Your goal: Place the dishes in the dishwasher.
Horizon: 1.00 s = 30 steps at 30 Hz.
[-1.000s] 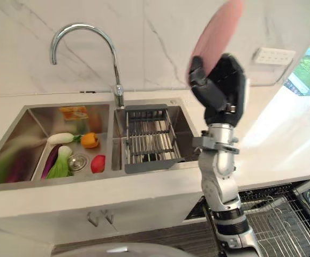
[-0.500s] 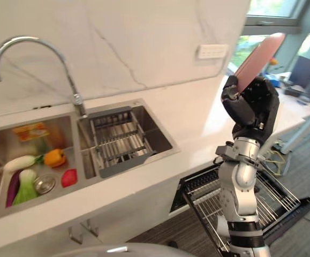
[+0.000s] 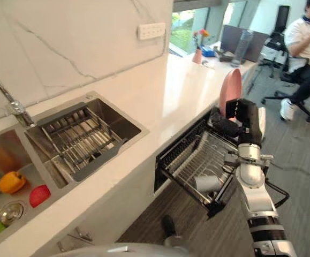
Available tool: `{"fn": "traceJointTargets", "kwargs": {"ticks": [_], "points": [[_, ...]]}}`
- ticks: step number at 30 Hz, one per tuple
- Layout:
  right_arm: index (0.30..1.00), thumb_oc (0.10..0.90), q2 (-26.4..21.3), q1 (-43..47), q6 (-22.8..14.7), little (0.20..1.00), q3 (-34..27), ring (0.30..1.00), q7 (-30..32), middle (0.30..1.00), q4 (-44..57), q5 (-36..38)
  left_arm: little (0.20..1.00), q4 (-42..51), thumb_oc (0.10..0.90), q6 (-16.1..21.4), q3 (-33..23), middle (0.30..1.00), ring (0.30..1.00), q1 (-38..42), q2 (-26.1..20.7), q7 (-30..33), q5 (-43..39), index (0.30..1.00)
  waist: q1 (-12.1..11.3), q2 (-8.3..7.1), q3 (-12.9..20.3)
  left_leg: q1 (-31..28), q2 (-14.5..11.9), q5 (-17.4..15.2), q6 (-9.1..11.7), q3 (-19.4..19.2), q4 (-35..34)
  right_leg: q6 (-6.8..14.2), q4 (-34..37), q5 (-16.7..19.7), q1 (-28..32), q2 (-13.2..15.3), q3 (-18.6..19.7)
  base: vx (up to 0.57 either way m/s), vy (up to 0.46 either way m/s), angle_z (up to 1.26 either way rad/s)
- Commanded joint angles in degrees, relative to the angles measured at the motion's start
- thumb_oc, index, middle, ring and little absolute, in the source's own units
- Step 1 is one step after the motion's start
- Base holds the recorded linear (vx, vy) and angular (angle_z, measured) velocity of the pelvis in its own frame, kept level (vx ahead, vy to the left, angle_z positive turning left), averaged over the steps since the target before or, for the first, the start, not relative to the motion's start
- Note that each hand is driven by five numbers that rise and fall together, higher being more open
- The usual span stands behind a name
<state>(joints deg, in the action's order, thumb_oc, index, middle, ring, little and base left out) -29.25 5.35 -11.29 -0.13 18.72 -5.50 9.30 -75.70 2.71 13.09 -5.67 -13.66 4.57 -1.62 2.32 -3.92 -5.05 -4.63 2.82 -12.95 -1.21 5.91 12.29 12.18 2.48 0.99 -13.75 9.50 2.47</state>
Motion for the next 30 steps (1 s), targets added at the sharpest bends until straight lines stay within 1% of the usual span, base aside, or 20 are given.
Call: {"fn": "traceJointTargets", "kwargs": {"ticks": [1, 2, 3, 4, 5, 6, 8, 9, 10, 11, 12, 14, 16, 18, 20, 21, 24, 25, 26, 30], "points": [[0.300, 0.400, -5.8, 12.5, -2.6, 0.300, -1.7, 0.300, -0.8, 0.300, 4.7, -4.8, 0.900, 2.0, 0.800, 2.2, 0.6, 0.900, 0.900, 2.0, 4.4, -2.8, 1.4, 0.900, -2.5, 2.66, -3.2, -6.0, -1.9, -3.1, 0.6, -4.7, -7.9, 0.3, -3.0, 8.1, 3.3, 3.9, -11.9, -0.19, -0.002, -1.69], [0.300, 0.400, -5.6, 13.3, -2.1, 0.300, 0.5, 0.300, -1.8, 0.300, 2.9, -5.3, 0.900, 1.4, 0.800, 1.9, -0.3, 0.900, 0.900, 0.9, 4.1, -2.9, 1.8, 0.900, -3.8, 2.83, -3.5, -6.2, -1.9, -2.8, 0.5, -6.7, -8.2, -0.3, -2.5, 7.9, 3.7, 5.5, -18.1, -0.07, -0.008, -1.27], [0.300, 0.400, -5.4, 13.9, -1.6, 0.300, 2.2, 0.300, -2.8, 0.300, 2.2, -6.4, 0.900, 0.9, 0.800, 1.6, -1.2, 0.900, 0.900, -0.1, 3.9, -3.2, 1.9, 0.900, -4.5, 2.62, -3.2, -6.3, -1.7, -2.3, 0.4, -8.1, -8.7, -0.7, -2.1, 8.0, 4.2, 6.9, -21.8, -0.09, -0.029, -0.79], [0.300, 0.400, -5.3, 14.1, -1.0, 0.300, 3.5, 0.300, -3.7, 0.300, 1.4, -7.7, 0.900, -0.1, 0.800, 1.5, -2.5, 0.900, 0.900, -0.9, 3.6, -3.3, 1.9, 0.900, -5.1, 2.44, -3.2, -6.5, -1.9, -2.0, 0.3, -9.3, -9.0, -0.9, -2.5, 8.4, 4.0, 8.0, -23.6, -0.03, -0.079, -0.87], [0.300, 0.400, -5.4, 13.9, -0.4, 0.300, 4.2, 0.300, -4.5, 0.300, 0.4, -9.4, 0.900, -0.7, 0.800, 1.5, -3.8, 0.900, 0.900, -1.2, 3.5, -3.6, 1.6, 0.900, -5.6, 2.48, -3.2, -6.5, -2.5, -1.5, 0.5, -9.7, -9.3, -0.4, -3.3, 8.7, 3.8, 9.3, -23.2, -0.03, -0.113, -1.11], [0.300, 0.400, -5.6, 13.6, 0.0, 0.300, 4.7, 0.300, -4.9, 0.300, -0.6, -10.5, 0.900, -0.8, 0.800, 1.6, -4.3, 0.900, 0.900, -1.5, 3.5, -3.8, 1.5, 0.900, -6.1, 2.65, -3.6, -6.2, -3.0, -1.1, 0.7, -9.9, -9.4, 0.0, -4.7, 8.7, 3.8, 10.2, -21.2, -0.06, -0.135, -0.88], [0.300, 0.400, -5.9, 13.0, 0.4, 0.300, 6.2, 0.300, -6.3, 0.300, -3.3, -10.8, 0.900, -0.9, 0.800, 1.4, -4.4, 0.900, 0.900, -1.3, 2.6, -3.8, 1.7, 0.900, -6.5, 2.69, -4.3, -4.6, -3.4, -0.1, 1.0, -9.0, -8.9, -0.2, -8.0, 7.4, 5.0, 11.1, -15.0, -0.11, -0.123, -0.23], [0.300, 0.400, -6.0, 12.6, 0.5, 0.300, 6.6, 0.300, -6.3, 0.300, -4.5, -10.1, 0.900, -1.2, 0.800, 1.4, -4.1, 0.900, 0.900, -1.1, 2.1, -3.7, 2.1, 0.900, -7.2, 2.71, -4.3, -3.5, -3.7, 0.0, 1.3, -8.4, -8.2, -0.3, -8.4, 6.3, 6.7, 11.4, -13.2, -0.08, -0.174, 0.38], [0.300, 0.400, -5.5, 12.7, 0.6, 0.300, 7.0, 0.300, -6.2, 0.300, -6.9, -9.7, 0.900, -1.8, 0.800, 1.5, -3.4, 0.900, 0.900, -1.0, 2.0, -3.9, 2.4, 0.900, -8.0, 1.99, -3.8, -2.2, -3.2, 0.5, 1.5, -7.9, -7.9, -0.1, -7.2, 6.2, 8.4, 12.1, -12.6, -0.01, -0.191, 0.30], [0.300, 0.400, -5.3, 13.9, 1.1, 0.300, 8.0, 0.300, -6.4, 0.300, -8.7, -10.7, 0.900, -2.2, 0.800, 1.7, -3.6, 0.900, 0.900, -1.5, 2.0, -4.0, 2.0, 0.900, -8.2, 1.76, -3.6, -2.1, -3.4, 0.4, 1.9, -7.7, -7.7, 0.3, -6.5, 7.0, 8.5, 12.2, -12.7, 0.04, -0.218, 0.20], [0.300, 0.400, -5.3, 14.6, 0.9, 0.300, 9.2, 0.300, -6.4, 0.300, -10.1, -11.3, 0.900, -2.2, 0.800, 1.8, -3.5, 0.900, 0.900, -1.4, 1.8, -4.3, 1.8, 0.900, -8.8, 1.42, -3.1, -1.7, -3.5, 0.4, 2.2, -7.7, -7.5, 0.7, -5.5, 6.8, 9.4, 11.9, -13.7, 0.09, -0.230, 0.10], [0.300, 0.400, -6.0, 16.2, 1.5, 0.300, 11.7, 0.300, -6.3, 0.300, -15.9, -13.2, 0.900, -1.3, 0.800, 2.1, -3.4, 0.900, 0.900, -1.8, 1.9, -4.0, 0.2, 0.900, -9.8, 1.62, -2.6, -1.4, -4.8, 0.4, 3.1, -7.0, -7.3, 0.7, -3.1, 6.4, 10.1, 10.8, -15.3, 0.10, -0.287, 0.22], [0.300, 0.400, -7.2, 20.7, 1.7, 0.300, 16.0, 0.300, -6.2, 0.300, -20.1, -14.3, 0.900, 0.6, 0.800, 2.8, -2.5, 0.900, 0.900, -1.3, 2.0, -3.0, -1.4, 0.900, -10.4, 3.15, -2.5, -0.3, -7.5, 2.6, 4.8, -5.9, -8.6, 0.6, 1.1, 6.4, 11.5, 8.7, -17.9, 0.04, -0.266, 0.28], [0.300, 0.400, -7.2, 20.9, 1.6, 0.300, 16.2, 0.300, -6.1, 0.300, -20.3, -14.3, 0.900, 0.6, 0.800, 2.8, -2.6, 0.900, 0.900, -1.3, 2.1, -3.0, -1.4, 0.900, -10.2, 3.30, -2.4, -0.3, -7.6, 2.7, 4.9, -5.8, -8.8, 0.5, 1.3, 6.4, 11.6, 8.5, -18.1, -0.01, -0.076, 0.22], [0.300, 0.400, -7.1, 25.9, 1.9, 0.300, 20.0, 0.300, -6.0, 0.300, -24.2, -15.2, 0.900, 0.2, 0.800, 2.7, -0.6, 0.900, 0.900, -1.4, 2.6, -3.0, -1.5, 0.900, -10.2, 4.94, -2.7, 0.6, -9.5, 5.6, 6.1, -4.8, -11.7, -0.3, 1.9, 5.5, 11.6, 7.1, -19.8, 0.01, -0.154, 0.44], [0.300, 0.400, -7.5, 27.4, 1.9, 0.300, 21.3, 0.300, -5.9, 0.300, -24.9, -16.3, 0.900, 0.4, 0.800, 2.7, -0.2, 0.900, 0.900, -1.3, 2.7, -2.9, -1.9, 0.900, -10.5, 5.30, -3.0, 0.9, -10.1, 6.6, 6.5, -4.5, -12.5, -0.5, 2.0, 5.1, 11.5, 6.8, -20.3, 0.01, -0.116, 0.45], [0.300, 0.400, -7.8, 28.4, 2.0, 0.300, 21.9, 0.300, -5.6, 0.300, -25.8, -16.7, 0.900, 0.8, 0.800, 2.8, 0.0, 0.900, 0.900, -1.4, 2.9, -2.9, -1.9, 0.900, -10.4, 5.59, -3.1, 1.2, -10.4, 7.1, 6.6, -4.2, -13.2, -0.7, 2.1, 4.9, 11.5, 6.5, -20.4, -0.01, -0.031, 0.17], [0.300, 0.400, -8.3, 29.7, 2.1, 0.300, 22.9, 0.300, -5.5, 0.300, -27.1, -17.3, 0.900, 1.3, 0.800, 2.8, 0.6, 0.900, 0.900, -1.3, 2.9, -2.9, -2.0, 0.900, -10.7, 6.01, -3.3, 1.6, -10.7, 7.8, 6.7, -3.6, -13.9, -1.0, 2.1, 4.6, 11.5, 6.1, -20.8, 0.02, -0.069, 0.23], [0.300, 0.400, -8.0, 31.4, 2.5, 0.300, 24.9, 0.300, -5.3, 0.300, -31.2, -17.9, 0.900, 1.4, 0.800, 3.0, 1.6, 0.900, 0.900, -1.6, 2.8, -3.0, -2.3, 0.900, -11.6, 6.57, -3.3, 1.9, -11.2, 9.0, 7.0, -2.3, -15.2, -1.3, 2.4, 4.1, 11.9, 5.5, -21.9, 0.01, -0.087, 0.28], [0.300, 0.400, -7.1, 35.4, 4.0, 0.300, 26.6, 0.300, -3.9, 0.300, -36.4, -19.2, 0.900, 1.6, 0.800, 3.2, 2.0, 0.900, 0.900, -1.5, 2.5, -2.3, -3.9, 0.900, -12.2, 6.97, -5.2, 3.6, -11.4, 9.8, 7.3, -1.1, -15.1, -1.6, 2.0, 4.1, 10.8, 5.0, -22.2, -0.07, -0.035, 0.28]]}}
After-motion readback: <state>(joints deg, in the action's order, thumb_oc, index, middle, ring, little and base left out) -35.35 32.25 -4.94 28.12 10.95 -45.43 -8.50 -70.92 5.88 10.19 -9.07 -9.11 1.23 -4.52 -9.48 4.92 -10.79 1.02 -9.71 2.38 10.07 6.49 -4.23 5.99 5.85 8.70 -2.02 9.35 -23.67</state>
